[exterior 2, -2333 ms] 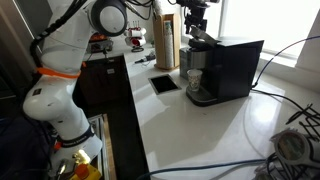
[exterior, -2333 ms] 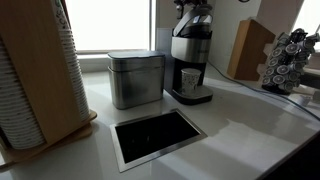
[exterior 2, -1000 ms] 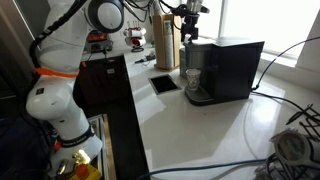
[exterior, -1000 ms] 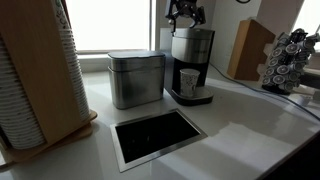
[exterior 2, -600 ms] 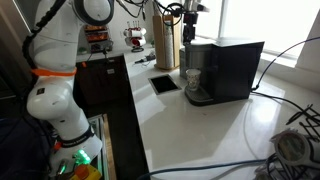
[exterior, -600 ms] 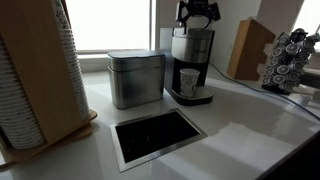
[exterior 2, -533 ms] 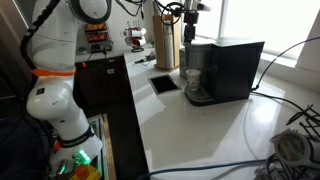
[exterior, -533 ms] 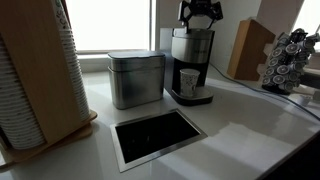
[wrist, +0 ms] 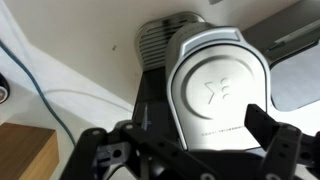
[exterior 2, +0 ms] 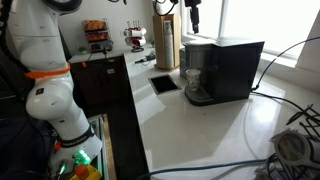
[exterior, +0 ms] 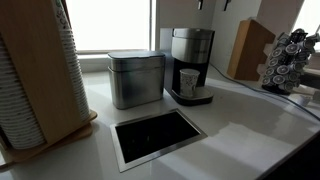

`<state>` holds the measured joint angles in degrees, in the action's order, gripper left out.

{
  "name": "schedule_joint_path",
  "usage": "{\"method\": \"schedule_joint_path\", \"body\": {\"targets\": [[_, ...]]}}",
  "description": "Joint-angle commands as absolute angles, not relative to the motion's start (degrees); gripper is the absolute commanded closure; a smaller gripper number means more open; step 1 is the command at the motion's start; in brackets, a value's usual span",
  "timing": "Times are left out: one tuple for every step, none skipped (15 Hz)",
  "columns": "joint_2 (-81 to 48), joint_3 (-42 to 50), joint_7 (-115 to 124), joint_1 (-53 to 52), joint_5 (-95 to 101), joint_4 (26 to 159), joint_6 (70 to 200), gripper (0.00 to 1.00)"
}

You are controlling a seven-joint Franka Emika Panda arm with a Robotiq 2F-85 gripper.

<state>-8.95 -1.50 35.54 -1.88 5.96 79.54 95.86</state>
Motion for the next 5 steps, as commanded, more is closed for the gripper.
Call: {"method": "schedule_joint_path", "body": {"targets": [[-3.4,-1.1,31.3,-1.5,8.4,84.5,98.6,0.00],[-1.8,-1.2,29.6,-1.4,7.8,85.6,101.0,0.00],[-0.6,-1.3,28.7,-1.3,6.5,86.6,104.1,0.00],[0.5,-1.4,28.1,-1.4,5.6,88.0,108.0,0.00],[-3.5,-1.2,29.9,-1.6,6.9,82.5,102.5,0.00]]}}
